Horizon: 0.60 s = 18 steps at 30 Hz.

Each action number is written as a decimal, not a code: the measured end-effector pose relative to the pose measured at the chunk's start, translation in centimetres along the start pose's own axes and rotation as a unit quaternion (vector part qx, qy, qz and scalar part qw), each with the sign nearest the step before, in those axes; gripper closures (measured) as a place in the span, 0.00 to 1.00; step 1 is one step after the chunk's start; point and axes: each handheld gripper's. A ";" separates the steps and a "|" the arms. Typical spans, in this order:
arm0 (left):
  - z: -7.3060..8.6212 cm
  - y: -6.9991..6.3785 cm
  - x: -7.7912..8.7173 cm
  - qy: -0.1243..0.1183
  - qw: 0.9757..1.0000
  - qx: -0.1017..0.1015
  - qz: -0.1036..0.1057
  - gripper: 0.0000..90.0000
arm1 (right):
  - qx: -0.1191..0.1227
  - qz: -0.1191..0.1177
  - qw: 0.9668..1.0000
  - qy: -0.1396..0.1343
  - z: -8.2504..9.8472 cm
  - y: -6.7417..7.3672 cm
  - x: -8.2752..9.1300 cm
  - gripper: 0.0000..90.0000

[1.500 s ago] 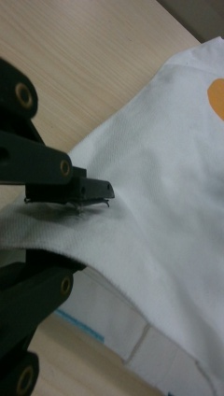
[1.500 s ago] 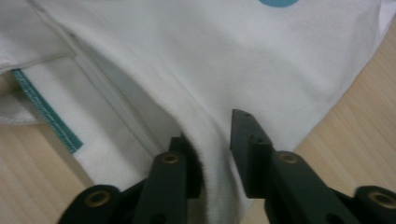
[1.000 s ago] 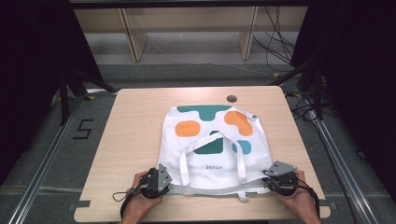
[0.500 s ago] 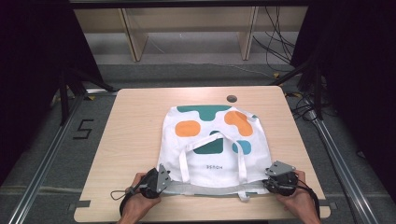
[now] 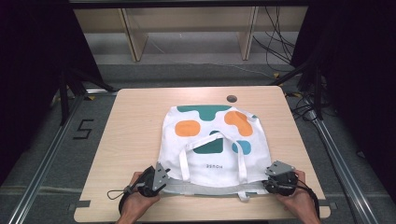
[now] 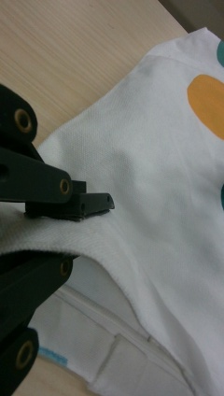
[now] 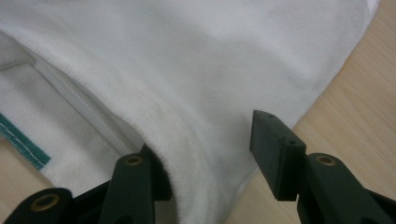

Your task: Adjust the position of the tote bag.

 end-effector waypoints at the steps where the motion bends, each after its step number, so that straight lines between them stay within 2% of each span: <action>1: -0.1 0.1 0.1 -0.004 1.000 0.002 -0.001 0.95 | 0.000 0.000 1.000 0.000 0.0 0.0 0.0 0.58; 4: -0.2 0.1 0.3 -0.012 1.000 0.005 -0.003 0.96 | -0.013 0.000 1.000 0.000 0.1 0.0 -0.1 0.57; 7: -0.3 0.2 0.4 -0.016 1.000 0.005 -0.002 0.95 | -0.003 0.002 1.000 0.002 0.0 -0.1 -0.1 0.57; 8: -0.4 0.3 0.5 -0.020 1.000 0.016 0.002 0.95 | 0.000 0.002 1.000 0.001 0.0 0.0 -0.1 0.58; 9: -0.4 0.3 0.5 -0.020 1.000 0.016 0.002 0.96 | 0.000 0.002 1.000 0.001 0.0 0.0 -0.1 0.58; 10: -0.4 0.3 0.5 -0.026 0.999 0.032 0.006 0.96 | 0.001 -0.001 1.000 0.002 0.0 -0.1 -0.1 0.60; 11: -0.4 0.4 0.6 -0.027 0.999 0.035 0.011 0.95 | 0.001 -0.003 1.000 0.001 0.0 -0.1 -0.1 0.61; 12: -0.4 0.4 0.7 -0.035 0.998 0.045 0.013 0.95 | 0.001 -0.006 1.000 -0.001 0.0 -0.1 -0.1 0.65; 13: -0.5 0.5 0.9 -0.039 0.998 0.055 0.018 0.96 | -0.001 -0.023 1.000 -0.014 0.0 0.0 -0.1 0.82; 14: -0.5 0.6 0.9 -0.042 0.997 0.058 0.023 0.96 | 0.005 -0.021 1.000 -0.016 -0.2 0.0 0.2 0.89; 15: -0.5 0.6 0.9 -0.042 0.997 0.058 0.023 0.96 | 0.005 -0.021 1.000 -0.016 -0.2 0.0 0.2 0.89; 16: -0.7 0.8 1.2 -0.049 0.996 0.065 0.022 0.96 | 0.017 -0.011 0.999 -0.029 -0.5 -0.1 0.8 0.96; 17: -0.7 0.8 1.2 -0.049 0.996 0.065 0.022 0.96 | 0.017 -0.011 0.999 -0.029 -0.5 -0.1 0.8 0.96; 18: -0.9 0.8 1.5 -0.064 0.995 0.077 0.024 0.96 | 0.025 0.009 0.998 -0.053 -1.0 -0.5 1.6 0.98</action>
Point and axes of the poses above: each handheld gripper's, and its own axes: x roughly backward along the jaws, z roughly out of its underside, y roughly to its left, and after that the axes turned 11 degrees about x, right-handed
